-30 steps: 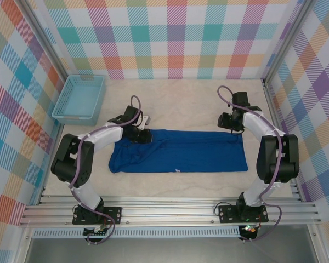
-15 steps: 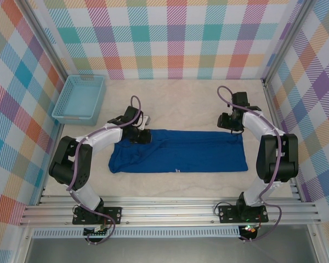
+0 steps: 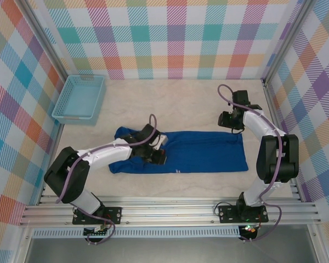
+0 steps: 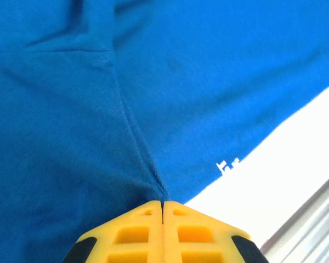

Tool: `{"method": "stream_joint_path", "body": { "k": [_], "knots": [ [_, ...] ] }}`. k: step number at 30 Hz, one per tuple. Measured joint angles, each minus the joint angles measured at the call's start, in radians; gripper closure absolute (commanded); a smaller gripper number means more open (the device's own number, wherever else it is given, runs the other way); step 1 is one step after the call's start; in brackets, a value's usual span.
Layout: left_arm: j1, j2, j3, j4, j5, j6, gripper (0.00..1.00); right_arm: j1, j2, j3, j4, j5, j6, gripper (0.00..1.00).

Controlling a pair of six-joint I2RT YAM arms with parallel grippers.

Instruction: Fold the inside-out t-shirt

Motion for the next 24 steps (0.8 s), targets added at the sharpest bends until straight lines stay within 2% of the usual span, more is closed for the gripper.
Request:
{"method": "stream_joint_path", "body": {
  "k": [1, 4, 7, 12, 14, 18, 21, 24],
  "knots": [
    [-0.015, 0.000, 0.000, -0.006, 0.005, -0.006, 0.71, 0.000, 0.000, 0.000, 0.000, 0.000, 0.000, 0.52],
    [-0.032, 0.000, 0.000, -0.036, 0.017, -0.010, 0.58, 0.000, -0.004, 0.000, -0.003, -0.001, 0.000, 0.52],
    [-0.033, -0.016, 0.001, -0.076, -0.001, -0.002, 0.51, 0.002, -0.022, -0.001, -0.008, -0.004, 0.000, 0.52],
    [-0.013, -0.080, 0.020, -0.149, -0.091, 0.021, 0.49, 0.027, -0.073, -0.018, -0.015, -0.043, 0.000, 0.52],
    [0.027, -0.091, 0.034, -0.156, -0.127, 0.019, 0.45, 0.064, -0.094, -0.035, -0.017, -0.077, 0.001, 0.51],
    [0.200, -0.082, 0.056, -0.130, -0.183, 0.004, 0.44, 0.177, -0.105, -0.067, 0.001, -0.197, 0.029, 0.50],
    [0.326, -0.006, 0.103, -0.080, -0.210, -0.014, 0.44, 0.238, -0.074, -0.068, 0.029, -0.266, 0.060, 0.49],
    [0.407, 0.116, 0.170, -0.033, -0.241, -0.022, 0.45, 0.244, -0.006, -0.040, 0.035, -0.257, 0.076, 0.49]
  ]
}}
